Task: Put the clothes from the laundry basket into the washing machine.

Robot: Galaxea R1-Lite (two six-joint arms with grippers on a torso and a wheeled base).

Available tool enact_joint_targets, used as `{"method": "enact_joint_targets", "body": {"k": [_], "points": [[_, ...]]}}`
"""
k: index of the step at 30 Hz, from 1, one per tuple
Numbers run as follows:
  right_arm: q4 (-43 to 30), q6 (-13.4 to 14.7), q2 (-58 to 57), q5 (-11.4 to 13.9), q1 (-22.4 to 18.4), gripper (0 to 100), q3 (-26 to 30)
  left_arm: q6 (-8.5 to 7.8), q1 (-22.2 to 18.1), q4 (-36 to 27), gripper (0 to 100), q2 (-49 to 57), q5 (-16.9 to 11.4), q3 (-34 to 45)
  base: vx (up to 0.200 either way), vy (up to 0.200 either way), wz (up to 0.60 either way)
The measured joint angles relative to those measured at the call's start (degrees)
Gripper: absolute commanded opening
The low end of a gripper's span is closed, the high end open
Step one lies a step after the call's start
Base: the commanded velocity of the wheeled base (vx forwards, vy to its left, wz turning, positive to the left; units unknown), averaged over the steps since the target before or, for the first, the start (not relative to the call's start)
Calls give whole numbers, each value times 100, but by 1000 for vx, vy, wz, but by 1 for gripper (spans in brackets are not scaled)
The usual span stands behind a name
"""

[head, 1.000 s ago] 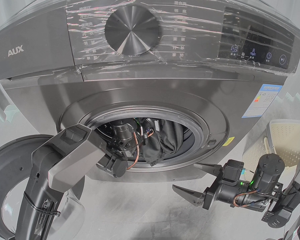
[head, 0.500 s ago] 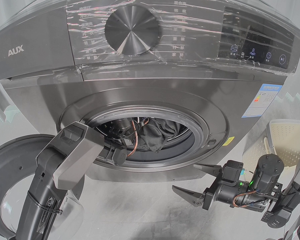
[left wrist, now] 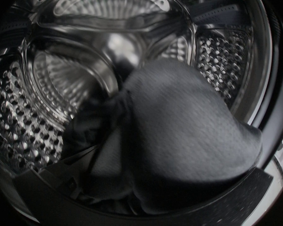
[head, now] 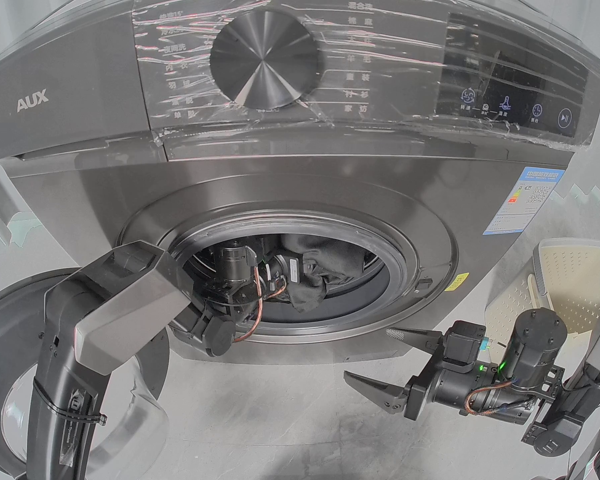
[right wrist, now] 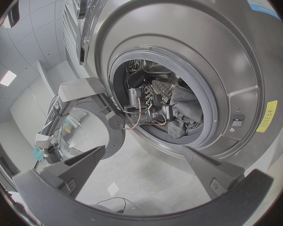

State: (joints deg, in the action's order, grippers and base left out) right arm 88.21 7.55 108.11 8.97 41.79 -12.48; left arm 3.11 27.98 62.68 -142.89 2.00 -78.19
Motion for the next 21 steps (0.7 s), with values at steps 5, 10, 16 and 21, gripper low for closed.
{"method": "enact_joint_targets", "body": {"k": [5,10,16,21], "points": [[0,2,0,0,2,100,0,-18,94,-143,100,204,-195,542,0,0,0],[0,2,2,5,5,100,0,-38,182,-165,0,171,-211,661,0,0,0],[2,2,5,5,11,100,-5,-38,204,-173,0,30,-200,529,0,0,0],[0,2,7,5,11,100,-9,28,208,-110,0,-80,-134,41,0,0,0]]}}
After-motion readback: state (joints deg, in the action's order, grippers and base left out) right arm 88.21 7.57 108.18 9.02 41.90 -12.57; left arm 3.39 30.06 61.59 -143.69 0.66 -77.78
